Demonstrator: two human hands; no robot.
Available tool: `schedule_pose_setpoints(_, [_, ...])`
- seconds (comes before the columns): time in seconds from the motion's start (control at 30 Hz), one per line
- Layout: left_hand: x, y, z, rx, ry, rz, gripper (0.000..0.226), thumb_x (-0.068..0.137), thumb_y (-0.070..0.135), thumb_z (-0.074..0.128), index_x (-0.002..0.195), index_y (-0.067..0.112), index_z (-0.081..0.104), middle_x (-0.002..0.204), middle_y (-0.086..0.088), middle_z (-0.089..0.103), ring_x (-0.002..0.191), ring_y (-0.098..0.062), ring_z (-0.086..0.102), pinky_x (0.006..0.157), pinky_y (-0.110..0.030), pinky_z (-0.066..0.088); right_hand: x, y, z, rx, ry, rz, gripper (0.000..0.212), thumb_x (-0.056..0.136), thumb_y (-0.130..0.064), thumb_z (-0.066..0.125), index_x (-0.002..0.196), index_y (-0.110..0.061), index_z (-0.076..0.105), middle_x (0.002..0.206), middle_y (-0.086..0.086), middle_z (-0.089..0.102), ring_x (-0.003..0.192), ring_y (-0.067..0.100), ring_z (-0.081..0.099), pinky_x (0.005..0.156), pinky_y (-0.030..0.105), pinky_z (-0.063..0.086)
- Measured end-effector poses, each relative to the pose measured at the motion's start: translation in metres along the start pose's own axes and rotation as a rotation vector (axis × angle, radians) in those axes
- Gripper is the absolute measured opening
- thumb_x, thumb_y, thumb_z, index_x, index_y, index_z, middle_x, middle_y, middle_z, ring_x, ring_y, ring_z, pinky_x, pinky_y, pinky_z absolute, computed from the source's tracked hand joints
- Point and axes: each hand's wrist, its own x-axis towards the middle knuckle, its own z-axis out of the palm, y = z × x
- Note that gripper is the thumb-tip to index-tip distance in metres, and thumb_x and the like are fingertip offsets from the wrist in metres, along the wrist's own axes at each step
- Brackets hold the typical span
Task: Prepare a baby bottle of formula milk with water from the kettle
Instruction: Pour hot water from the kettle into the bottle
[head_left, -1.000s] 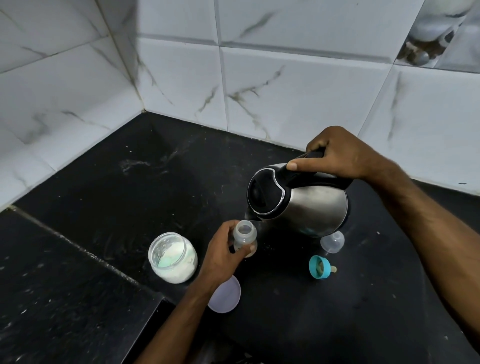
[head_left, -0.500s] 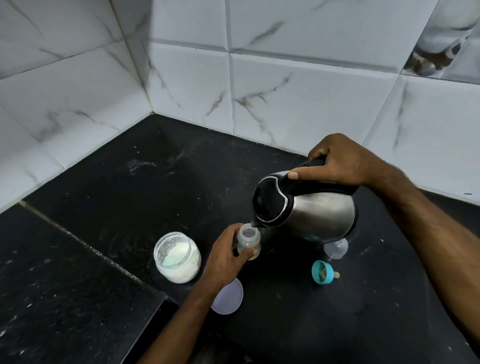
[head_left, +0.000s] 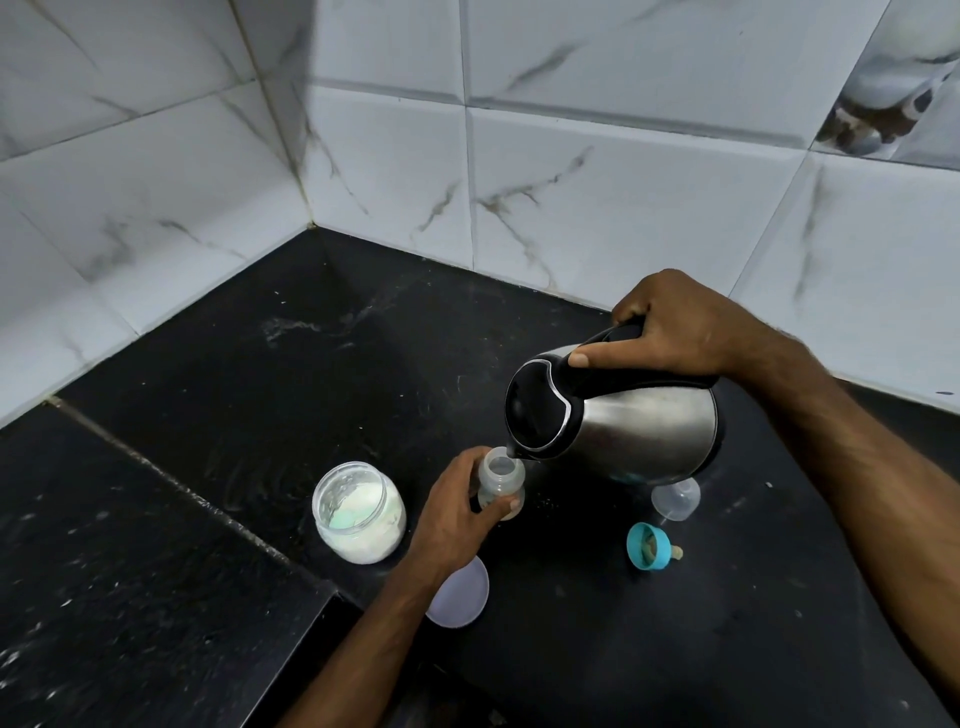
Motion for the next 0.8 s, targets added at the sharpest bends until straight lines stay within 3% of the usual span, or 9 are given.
schedule_pose_setpoints(0.27, [-0.0002, 0.0006, 0.0012, 0.003, 0.011, 0.005, 0.054, 0.078, 0.038, 0.076, 0.127, 0.032, 0.055, 0.122, 0.010, 0.064, 0.115, -0.011, 0.062, 0.097, -0.044, 0.053, 0.0016, -0.0015, -0.0005, -0.028, 0.009, -0.012, 0.075, 0.056, -0.092, 0.054, 0.044, -0.018, 0.044, 0.039, -0.005, 0.029, 0.042, 0.010, 0.027, 0.046, 0.028, 0.025])
schedule_pose_setpoints(0.6, [-0.0006, 0.0002, 0.0005, 0.025, 0.018, 0.007, 0.055, 0.077, 0.045, 0.075, 0.127, 0.033, 0.055, 0.122, 0.011, 0.064, 0.114, -0.010, 0.062, 0.096, -0.044, 0.053, 0.0021, -0.0084, -0.0029, -0.047, -0.007, -0.007, 0.073, 0.058, -0.084, 0.059, 0.041, -0.016, 0.040, 0.039, -0.006, 0.030, 0.041, 0.010, 0.028, 0.046, 0.027, 0.025])
schedule_pose_setpoints(0.8, [-0.0003, -0.0003, 0.0007, 0.041, 0.011, 0.004, 0.054, 0.079, 0.040, 0.077, 0.128, 0.032, 0.054, 0.123, 0.013, 0.063, 0.115, -0.007, 0.060, 0.097, -0.041, 0.053, 0.0013, -0.0084, -0.0039, -0.051, -0.003, -0.005, 0.073, 0.058, -0.085, 0.059, 0.041, -0.016, 0.041, 0.038, -0.006, 0.030, 0.041, 0.010, 0.028, 0.046, 0.028, 0.026])
